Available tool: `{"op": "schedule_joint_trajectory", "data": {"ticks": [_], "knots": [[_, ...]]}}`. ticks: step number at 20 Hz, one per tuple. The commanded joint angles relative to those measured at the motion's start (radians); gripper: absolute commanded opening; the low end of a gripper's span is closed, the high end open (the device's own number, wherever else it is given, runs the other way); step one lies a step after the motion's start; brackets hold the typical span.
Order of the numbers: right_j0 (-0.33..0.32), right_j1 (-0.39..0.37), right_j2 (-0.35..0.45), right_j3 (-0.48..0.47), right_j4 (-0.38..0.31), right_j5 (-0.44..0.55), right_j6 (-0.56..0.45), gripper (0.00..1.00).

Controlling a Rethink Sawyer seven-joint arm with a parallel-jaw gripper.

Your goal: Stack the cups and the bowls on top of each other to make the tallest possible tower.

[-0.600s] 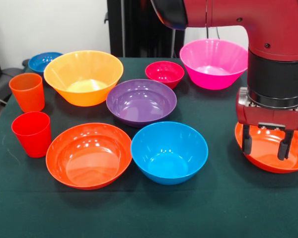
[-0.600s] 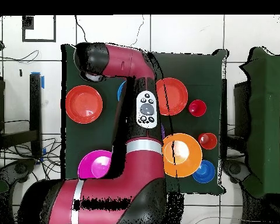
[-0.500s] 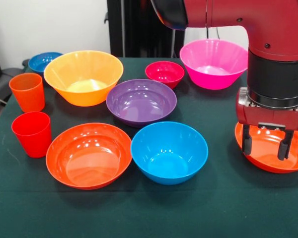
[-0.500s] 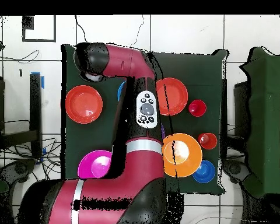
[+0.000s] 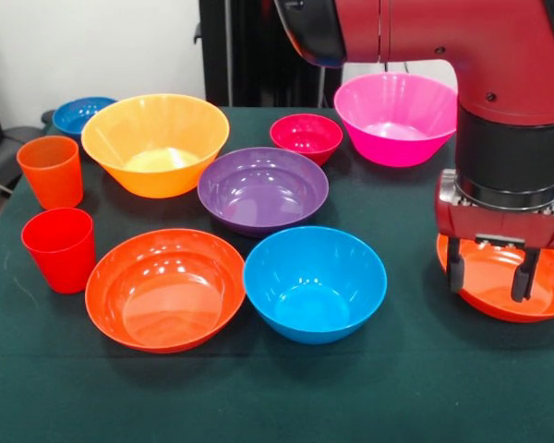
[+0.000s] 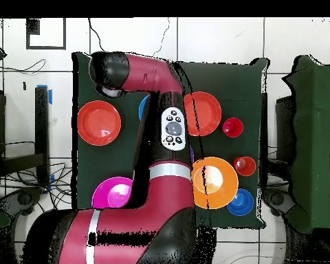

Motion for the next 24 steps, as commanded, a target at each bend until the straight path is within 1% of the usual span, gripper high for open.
{"op": "schedule_joint_trajectory", "data": {"ticks": [1,14,24], "knots": [[-0.009,0.056,0.097,0.060,-0.078,-0.050,-0.101,1.00],[-0.009,0.063,0.105,0.078,-0.076,-0.083,-0.097,1.00],[0.000,0.095,0.119,0.070,-0.068,-0.122,-0.087,1.00]]}}
